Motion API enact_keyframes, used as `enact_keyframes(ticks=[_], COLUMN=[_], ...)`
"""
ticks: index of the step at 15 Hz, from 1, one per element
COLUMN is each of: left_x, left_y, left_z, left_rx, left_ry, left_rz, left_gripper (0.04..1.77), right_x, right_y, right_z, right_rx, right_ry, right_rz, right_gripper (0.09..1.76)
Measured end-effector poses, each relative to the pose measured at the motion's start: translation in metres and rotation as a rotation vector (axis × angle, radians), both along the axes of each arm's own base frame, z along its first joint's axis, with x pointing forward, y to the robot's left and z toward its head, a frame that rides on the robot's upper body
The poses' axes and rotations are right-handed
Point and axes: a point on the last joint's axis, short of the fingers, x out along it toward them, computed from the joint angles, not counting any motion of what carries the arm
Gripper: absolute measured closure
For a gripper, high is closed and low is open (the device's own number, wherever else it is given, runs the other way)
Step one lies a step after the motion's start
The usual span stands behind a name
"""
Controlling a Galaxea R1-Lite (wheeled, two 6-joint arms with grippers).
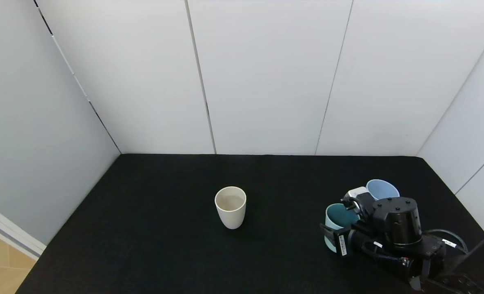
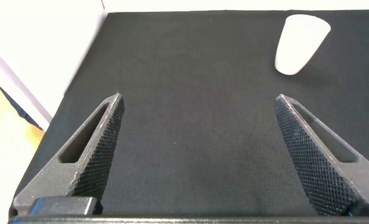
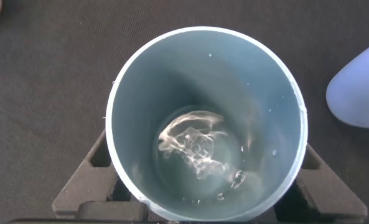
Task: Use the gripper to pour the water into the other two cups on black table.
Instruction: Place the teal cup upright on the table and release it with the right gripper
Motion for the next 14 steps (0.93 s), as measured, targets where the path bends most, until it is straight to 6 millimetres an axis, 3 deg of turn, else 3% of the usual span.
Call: enact_keyframes(ticks=[14], left_x=[0.0], left_y=[0.0], left_z=[0.0], left_rx=[0.0], left_ry=[0.0], left_rz=[-0.001], left_gripper=[0.09], right_x=[-0.0002], right_y=[-0.0001], right_z=[-0.0053], right_rx=[-0.01], right_ry=[0.018], right_rz=[0.001], right_gripper=[0.63])
